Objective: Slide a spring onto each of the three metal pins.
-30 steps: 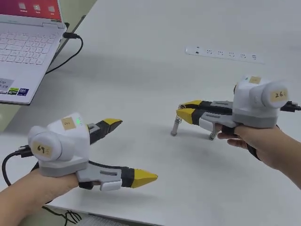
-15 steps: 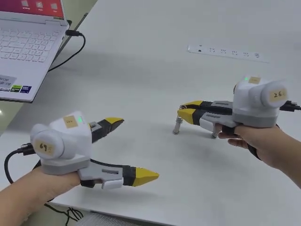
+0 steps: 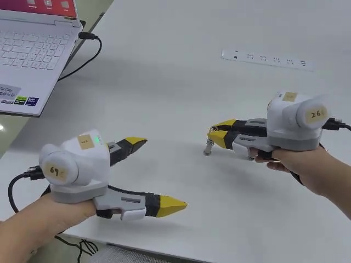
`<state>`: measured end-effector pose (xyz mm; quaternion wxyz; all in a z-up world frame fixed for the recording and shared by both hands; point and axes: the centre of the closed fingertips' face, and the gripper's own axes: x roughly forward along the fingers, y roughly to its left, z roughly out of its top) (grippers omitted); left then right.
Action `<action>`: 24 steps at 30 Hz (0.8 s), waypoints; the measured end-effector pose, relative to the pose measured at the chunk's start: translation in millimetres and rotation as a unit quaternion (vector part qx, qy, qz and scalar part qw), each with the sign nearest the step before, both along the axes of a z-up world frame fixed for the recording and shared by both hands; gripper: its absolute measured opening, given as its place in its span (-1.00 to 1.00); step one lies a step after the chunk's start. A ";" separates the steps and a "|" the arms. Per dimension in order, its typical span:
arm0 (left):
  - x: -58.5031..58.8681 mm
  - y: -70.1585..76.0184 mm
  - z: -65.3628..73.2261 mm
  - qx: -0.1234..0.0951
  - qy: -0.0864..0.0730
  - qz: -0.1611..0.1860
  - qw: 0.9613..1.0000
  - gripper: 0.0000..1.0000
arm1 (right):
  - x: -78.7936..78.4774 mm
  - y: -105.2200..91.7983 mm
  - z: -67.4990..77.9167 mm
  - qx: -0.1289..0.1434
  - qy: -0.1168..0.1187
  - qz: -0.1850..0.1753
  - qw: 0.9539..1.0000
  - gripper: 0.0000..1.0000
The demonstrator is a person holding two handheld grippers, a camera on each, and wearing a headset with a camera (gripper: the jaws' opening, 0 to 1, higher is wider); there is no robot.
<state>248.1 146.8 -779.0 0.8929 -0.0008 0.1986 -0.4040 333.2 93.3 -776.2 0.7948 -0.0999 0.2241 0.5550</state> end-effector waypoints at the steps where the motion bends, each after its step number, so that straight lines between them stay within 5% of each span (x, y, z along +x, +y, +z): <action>1: 0.0 0.1 0.0 0.000 0.000 0.000 1.000 0.86 | -0.1 0.4 -1.4 -0.004 -0.003 0.002 1.000 -0.84; 24: 1.4 -2.0 -1.0 0.003 0.000 -0.001 1.000 0.85 | -0.1 -2.7 -30.2 -0.060 -0.010 0.023 0.998 -0.84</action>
